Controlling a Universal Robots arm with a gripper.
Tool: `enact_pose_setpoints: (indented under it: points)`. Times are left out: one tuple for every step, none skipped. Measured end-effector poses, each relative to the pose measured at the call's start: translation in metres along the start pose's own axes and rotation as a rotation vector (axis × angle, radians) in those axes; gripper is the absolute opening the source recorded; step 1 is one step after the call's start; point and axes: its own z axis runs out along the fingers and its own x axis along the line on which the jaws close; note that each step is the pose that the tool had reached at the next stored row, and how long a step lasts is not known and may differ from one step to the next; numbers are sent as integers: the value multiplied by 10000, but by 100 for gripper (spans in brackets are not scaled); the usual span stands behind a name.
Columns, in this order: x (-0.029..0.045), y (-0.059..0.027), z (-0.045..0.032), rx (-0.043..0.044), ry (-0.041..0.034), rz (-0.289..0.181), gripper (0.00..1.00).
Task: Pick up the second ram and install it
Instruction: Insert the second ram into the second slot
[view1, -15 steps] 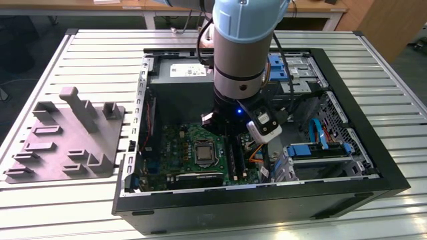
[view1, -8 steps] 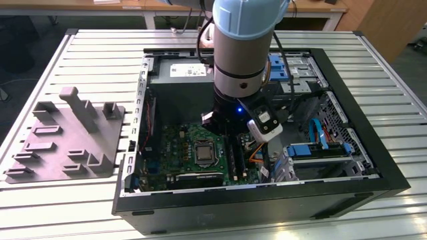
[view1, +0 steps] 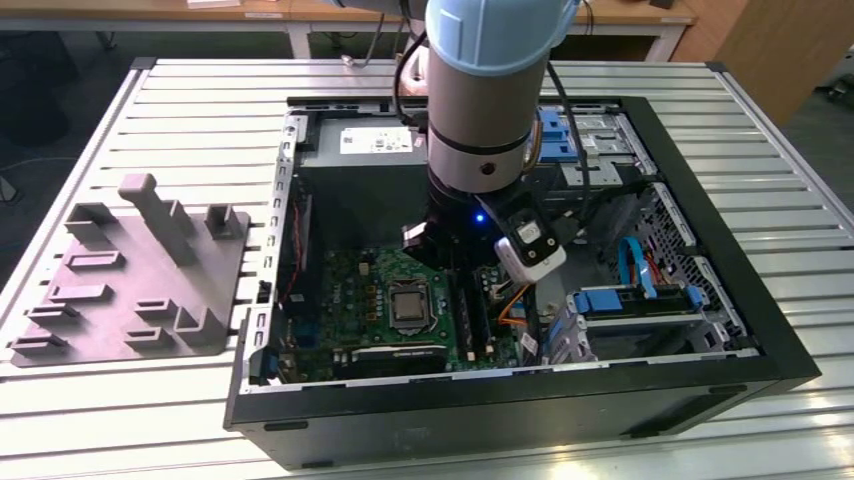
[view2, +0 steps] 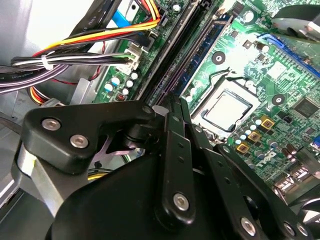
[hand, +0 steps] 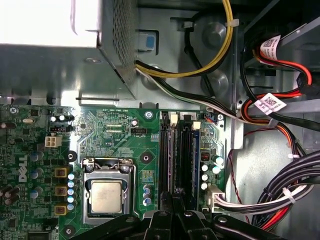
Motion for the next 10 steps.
enact_pose_setpoints:
  points:
    - [0, 0, -1, 1, 0, 5, 11]
    - [0, 0, -4, 2, 1, 11, 11]
    - [0, 0, -6, 3, 1, 18, 11]
    - [0, 0, -6, 2, 0, 31, 11]
    - [0, 0, -6, 2, 0, 52, 11]
    - [0, 0, -6, 4, 0, 84, 11]
    - [0, 0, -6, 8, -1, 126, 11]
    - [0, 0, -7, 10, 0, 176, 11]
    - [0, 0, -8, 14, -1, 228, 11]
    - [-1, 0, -10, 16, -1, 276, 11]
